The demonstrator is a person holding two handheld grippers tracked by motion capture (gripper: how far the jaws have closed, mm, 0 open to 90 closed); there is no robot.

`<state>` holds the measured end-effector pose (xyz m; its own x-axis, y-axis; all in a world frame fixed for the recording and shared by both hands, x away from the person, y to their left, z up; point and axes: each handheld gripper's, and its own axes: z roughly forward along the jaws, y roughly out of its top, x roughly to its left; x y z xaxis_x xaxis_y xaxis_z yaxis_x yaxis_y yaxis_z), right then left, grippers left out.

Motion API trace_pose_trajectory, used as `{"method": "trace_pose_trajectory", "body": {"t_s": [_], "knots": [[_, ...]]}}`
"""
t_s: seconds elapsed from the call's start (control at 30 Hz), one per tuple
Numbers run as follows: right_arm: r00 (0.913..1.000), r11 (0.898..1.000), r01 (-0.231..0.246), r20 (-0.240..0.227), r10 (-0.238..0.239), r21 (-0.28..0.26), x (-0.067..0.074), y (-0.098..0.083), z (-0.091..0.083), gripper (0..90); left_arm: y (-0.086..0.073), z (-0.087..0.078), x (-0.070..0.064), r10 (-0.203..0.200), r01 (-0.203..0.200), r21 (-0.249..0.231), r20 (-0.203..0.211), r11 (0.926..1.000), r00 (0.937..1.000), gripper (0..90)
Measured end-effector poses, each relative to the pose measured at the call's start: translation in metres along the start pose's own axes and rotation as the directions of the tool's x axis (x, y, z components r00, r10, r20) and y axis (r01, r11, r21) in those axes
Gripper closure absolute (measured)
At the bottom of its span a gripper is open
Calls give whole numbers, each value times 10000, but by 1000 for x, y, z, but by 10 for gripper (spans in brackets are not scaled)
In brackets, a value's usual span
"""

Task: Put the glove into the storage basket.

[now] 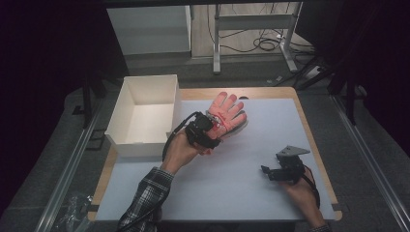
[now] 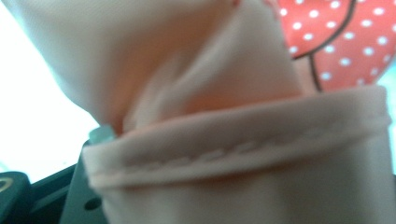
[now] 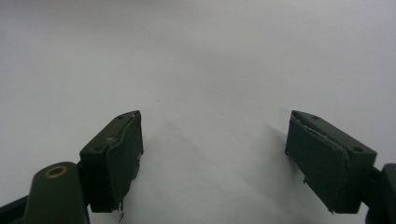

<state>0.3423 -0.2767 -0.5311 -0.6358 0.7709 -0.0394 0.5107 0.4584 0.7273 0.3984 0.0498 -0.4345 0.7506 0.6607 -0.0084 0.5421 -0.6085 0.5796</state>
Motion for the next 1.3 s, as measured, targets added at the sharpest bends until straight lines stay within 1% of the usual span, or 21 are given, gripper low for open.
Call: {"method": "trace_pose_trajectory", "body": {"t_s": [0.03, 0.13, 0.2, 0.23, 0.27, 0.33, 0.4, 0.5, 0.6, 0.77, 0.8, 0.83, 0.87, 0.9, 0.97, 1.0, 1.13, 1.17, 1.2, 1.27, 1.3], "knots": [[10000, 10000, 2, 0, -2, -1, 0, 0, 0, 193, 3, -4, 3, -89, 89, -21, -99, 10000, 9999, 408], [10000, 10000, 4, 4, -4, -2, 0, 0, 0, 193, 5, -9, 7, -167, 167, -7, -162, 9999, 9997, 407], [10000, 10000, 5, 9, -5, -1, 0, 0, 0, 192, 9, -15, 13, -372, 372, -22, -260, 9993, 9990, 406], [10000, 10000, 5, 9, -5, -1, 0, 0, 0, 192, 9, -15, 13, -372, 372, -22, -260, 9993, 9990, 406], [10000, 10000, 8, 10, -8, -5, 0, 0, 0, 192, 10, -17, 16, -489, 488, -50, -275, 9988, 9984, 406], [10000, 10000, 9, 11, -9, -2, 0, 0, 0, 193, 12, -21, 20, -586, 585, -37, -391, 9983, 9975, 406], [10000, 10000, 11, 14, -11, -5, 0, 0, 0, 193, 13, -23, 23, -721, 718, -89, -414, 9974, 9965, 406], [10000, 10000, 13, 16, -13, -6, 0, 0, 0, 192, 14, -28, 30, -804, 805, -9, -529, 9968, 9954, 406], [10000, 10000, 16, 20, -16, -5, 0, 0, 0, 192, 16, -33, 36, -1026, 1028, -6, -637, 9947, 9927, 406], [10000, 10000, 11, 47, -11, 1, 0, 0, 0, 185, 17, -42, 47, -1248, 1256, 48, -800, 9921, 9890, 405], [10000, 10000, 6, 68, -6, 4, 0, 0, 0, 176, 17, -43, 48, -1295, 1302, 42, -800, 9915, 9883, 405], [9999, 10000, -5, 118, 5, 17, 0, 0, 0, 144, 17, -45, 50, -1346, 1354, 41, -811, 9908, 9876, 405], [9995, 9999, -75, 320, 72, 100, 1, 0, 1, 85, 17, -47, 52, -1413, 1422, 41, -844, 9898, 9864, 405], [9986, 9994, -261, 457, 251, 220, -1, 1, 2, 70, 17, -49, 53, -1433, 1442, 51, -850, 9895, 9860, 405], [9988, 9994, -262, 421, 253, 217, -1, 1, 2, 69, 17, -53, 57, -1517, 1530, 71, -885, 9882, 9844, 405], [9987, 9994, -263, 437, 253, 218, -1, 1, 2, 69, 17, -55, 59, -1618, 1629, 42, -895, 9866, 9828, 405], [9987, 9994, -274, 441, 264, 220, -1, 1, 2, 68, 16, -65, 67, -1812, 1830, 71, -1077, 9831, 9775, 405], [9987, 9994, -261, 445, 251, 215, -1, 1, 2, 68, 16, -68, 69, -1910, 1926, 33, -1125, 9813, 9751, 405], [9987, 9994, -274, 439, 264, 223, -1, 1, 2, 68, 16, -70, 71, -1913, 1933, 56, -1196, 9811, 9742, 405], [9987, 9994, -269, 443, 259, 221, -1, 1, 2, 68, 15, -77, 74, -2023, 2038, -22, -1325, 9790, 9703, 405], [9987, 9994, -269, 444, 259, 223, -1, 1, 2, 68, 14, -80, 77, -2129, 2137, -94, -1419, 9769, 9667, 405]]}}
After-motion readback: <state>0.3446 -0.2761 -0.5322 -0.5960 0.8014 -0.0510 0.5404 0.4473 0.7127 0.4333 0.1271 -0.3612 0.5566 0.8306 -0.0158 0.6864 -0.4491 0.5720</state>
